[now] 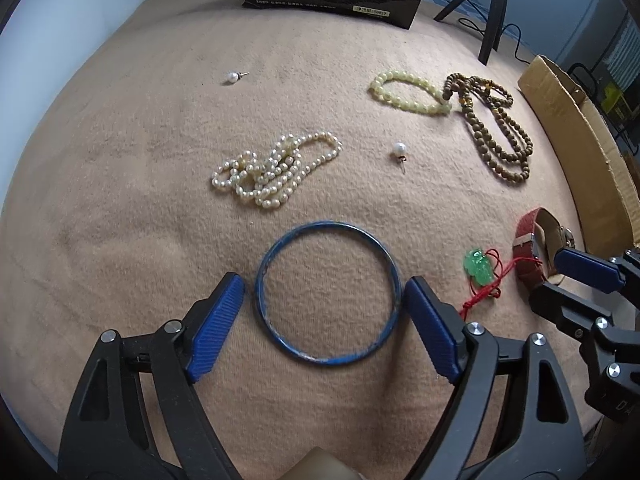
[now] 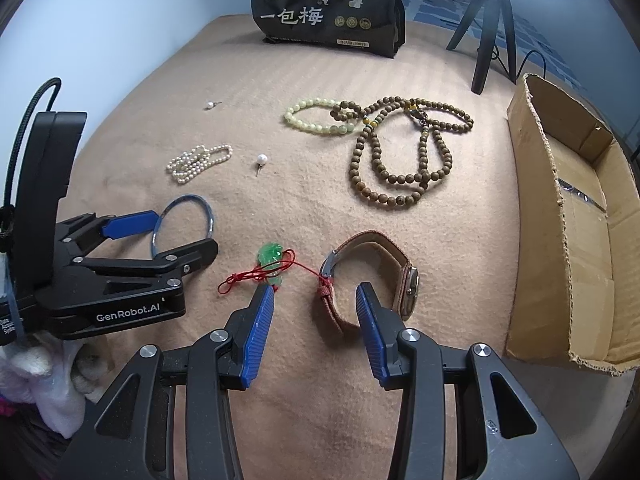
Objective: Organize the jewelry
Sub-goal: 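Grasp the blue bangle with the left tool while the right tool grasps the red-strapped watch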
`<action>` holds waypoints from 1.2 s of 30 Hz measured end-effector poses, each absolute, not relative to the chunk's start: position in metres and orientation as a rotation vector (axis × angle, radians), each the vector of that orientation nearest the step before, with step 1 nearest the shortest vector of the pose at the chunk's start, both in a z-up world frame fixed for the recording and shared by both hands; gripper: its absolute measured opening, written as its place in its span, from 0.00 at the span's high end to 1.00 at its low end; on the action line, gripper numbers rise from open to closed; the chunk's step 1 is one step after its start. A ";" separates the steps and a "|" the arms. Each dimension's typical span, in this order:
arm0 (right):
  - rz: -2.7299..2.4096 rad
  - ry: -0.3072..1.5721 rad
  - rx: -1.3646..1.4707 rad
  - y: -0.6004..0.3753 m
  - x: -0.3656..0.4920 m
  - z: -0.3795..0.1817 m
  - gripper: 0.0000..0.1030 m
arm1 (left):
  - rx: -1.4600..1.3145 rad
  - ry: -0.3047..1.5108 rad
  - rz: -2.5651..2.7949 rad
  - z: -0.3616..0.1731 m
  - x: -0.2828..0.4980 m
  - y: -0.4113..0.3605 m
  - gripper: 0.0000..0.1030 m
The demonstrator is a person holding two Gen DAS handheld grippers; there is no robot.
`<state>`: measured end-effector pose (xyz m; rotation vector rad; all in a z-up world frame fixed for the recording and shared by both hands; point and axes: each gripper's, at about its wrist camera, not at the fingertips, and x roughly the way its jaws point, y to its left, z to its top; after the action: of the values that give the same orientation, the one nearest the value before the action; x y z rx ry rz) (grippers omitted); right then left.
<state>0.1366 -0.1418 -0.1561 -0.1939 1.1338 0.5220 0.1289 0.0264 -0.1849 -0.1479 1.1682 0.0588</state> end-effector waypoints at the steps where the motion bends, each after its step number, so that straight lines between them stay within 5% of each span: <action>1: 0.522 1.136 -0.194 -0.142 0.138 -0.157 0.60 | -0.138 1.166 0.061 -0.186 0.130 0.026 0.16; 7: 0.520 1.144 -0.215 -0.138 0.142 -0.163 0.61 | -0.121 1.170 0.068 -0.185 0.130 0.026 0.16; 15: 0.498 1.178 -0.257 -0.137 0.146 -0.177 0.77 | -0.111 1.168 0.060 -0.186 0.131 0.023 0.17; 19: 0.485 1.169 -0.287 -0.134 0.146 -0.179 0.88 | -0.110 1.157 0.063 -0.183 0.129 0.025 0.28; 36: 0.512 1.091 -0.270 -0.141 0.126 -0.153 0.93 | -0.124 1.110 0.057 -0.162 0.110 0.033 0.28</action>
<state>0.1261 -0.1414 -0.1533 -0.2699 1.0913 0.5116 0.1096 0.0326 -0.1621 -0.1236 1.1103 0.0566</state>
